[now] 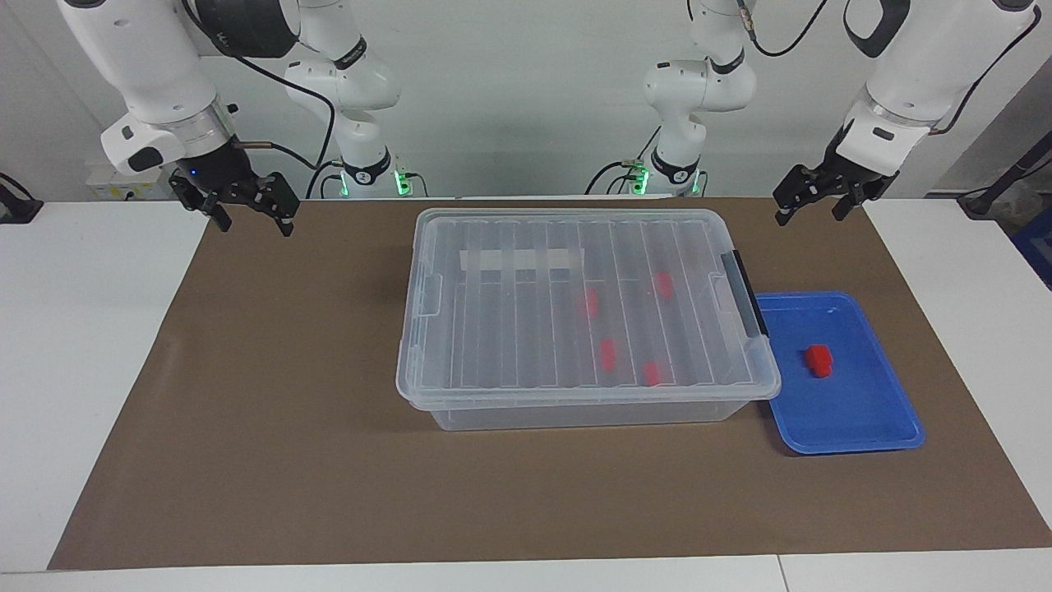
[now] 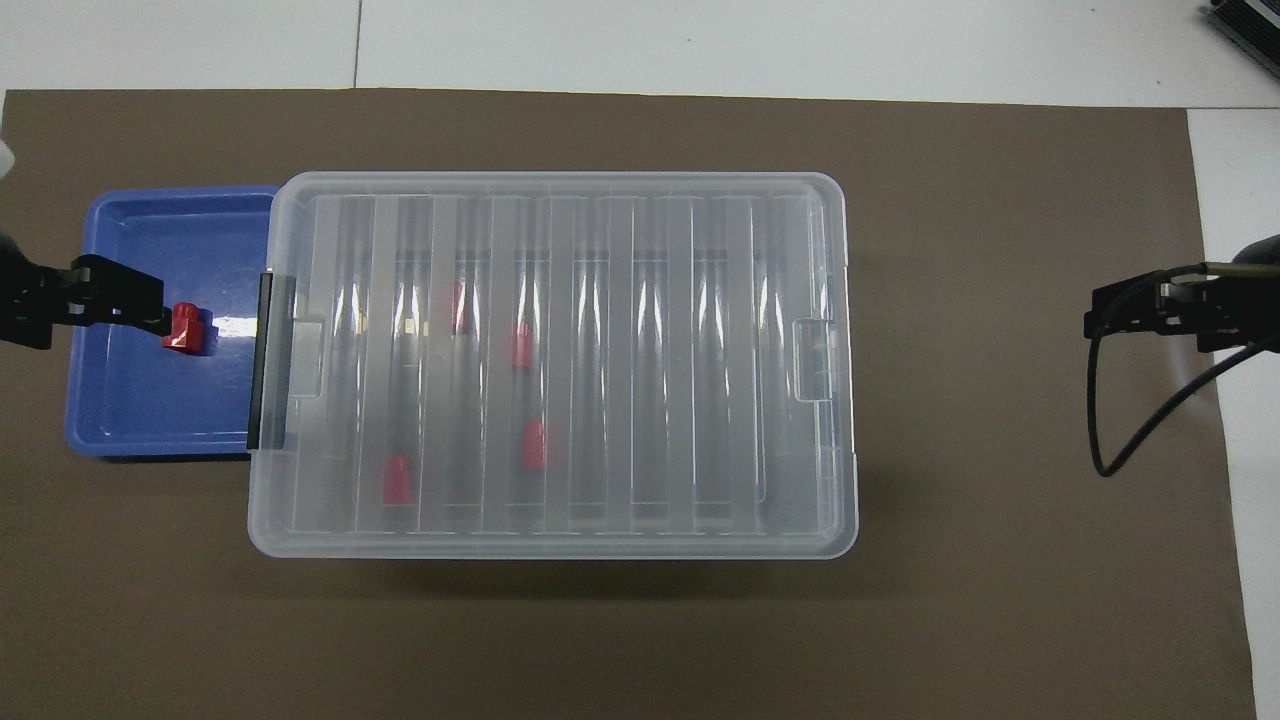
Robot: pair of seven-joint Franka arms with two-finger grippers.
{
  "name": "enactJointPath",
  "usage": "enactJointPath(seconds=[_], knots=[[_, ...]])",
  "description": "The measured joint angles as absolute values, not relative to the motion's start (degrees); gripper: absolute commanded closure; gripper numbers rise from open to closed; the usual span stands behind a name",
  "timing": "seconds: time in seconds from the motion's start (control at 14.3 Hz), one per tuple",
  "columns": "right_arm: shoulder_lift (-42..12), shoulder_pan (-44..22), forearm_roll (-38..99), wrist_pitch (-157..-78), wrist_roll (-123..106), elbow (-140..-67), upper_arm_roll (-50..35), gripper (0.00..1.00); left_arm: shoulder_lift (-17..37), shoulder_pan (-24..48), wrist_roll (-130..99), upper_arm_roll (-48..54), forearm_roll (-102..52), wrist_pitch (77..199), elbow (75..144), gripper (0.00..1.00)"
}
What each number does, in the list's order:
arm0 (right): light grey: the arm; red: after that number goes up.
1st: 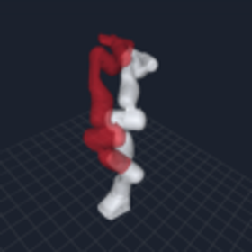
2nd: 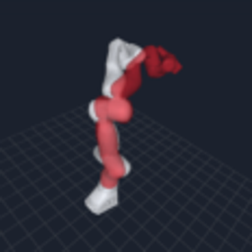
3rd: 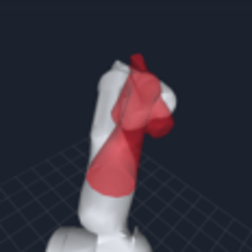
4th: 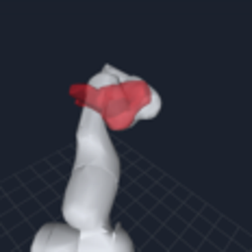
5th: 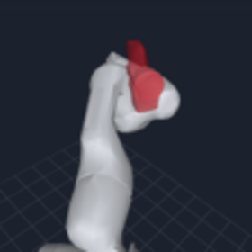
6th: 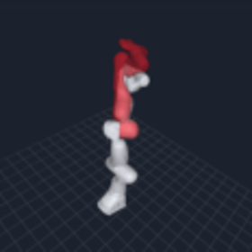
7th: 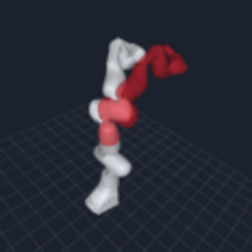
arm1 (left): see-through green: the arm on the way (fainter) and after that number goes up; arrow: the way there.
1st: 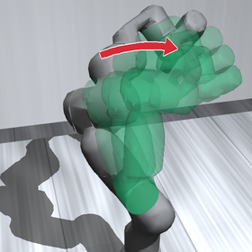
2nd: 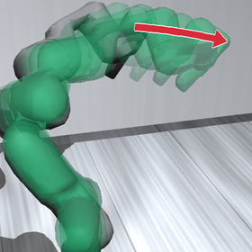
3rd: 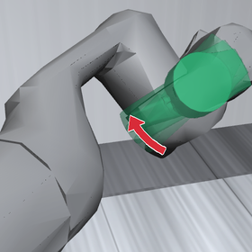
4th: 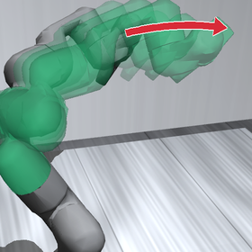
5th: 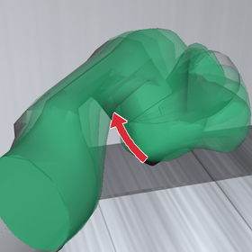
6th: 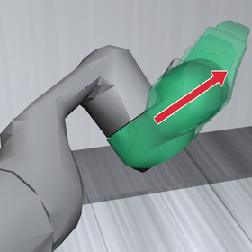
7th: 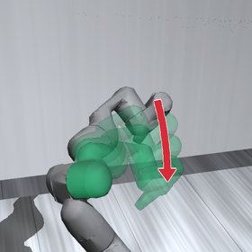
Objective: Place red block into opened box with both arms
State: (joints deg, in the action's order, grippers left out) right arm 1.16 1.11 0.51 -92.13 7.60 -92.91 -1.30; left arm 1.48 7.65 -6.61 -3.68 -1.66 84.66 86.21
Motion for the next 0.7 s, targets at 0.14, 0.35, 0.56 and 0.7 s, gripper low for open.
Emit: enactJointPath(seconds=[0.14,0.35,0.56,0.7], knots=[[0.9,-1.4,0.5,-95.3,10.5,-94.2,-1.5,0.01,1.5,7.6,-6.6,-3.7,-1.7,84.7,86.2,0.0],[-0.4,-6.8,0.5,-102.1,16.0,-97.3,-1.8,0.01,1.5,7.6,-6.6,-3.7,-1.7,84.7,86.2,0.0],[-3.3,-11.0,0.5,-107.7,20.7,-98.6,-1.9,0.01,1.5,7.6,-6.6,-3.7,-1.7,84.7,86.2,0.0],[-4.7,-13.0,0.5,-110.4,22.6,-100.0,-1.9,0.01,1.5,7.6,-6.6,-3.7,-1.7,84.7,86.2,0.0]])
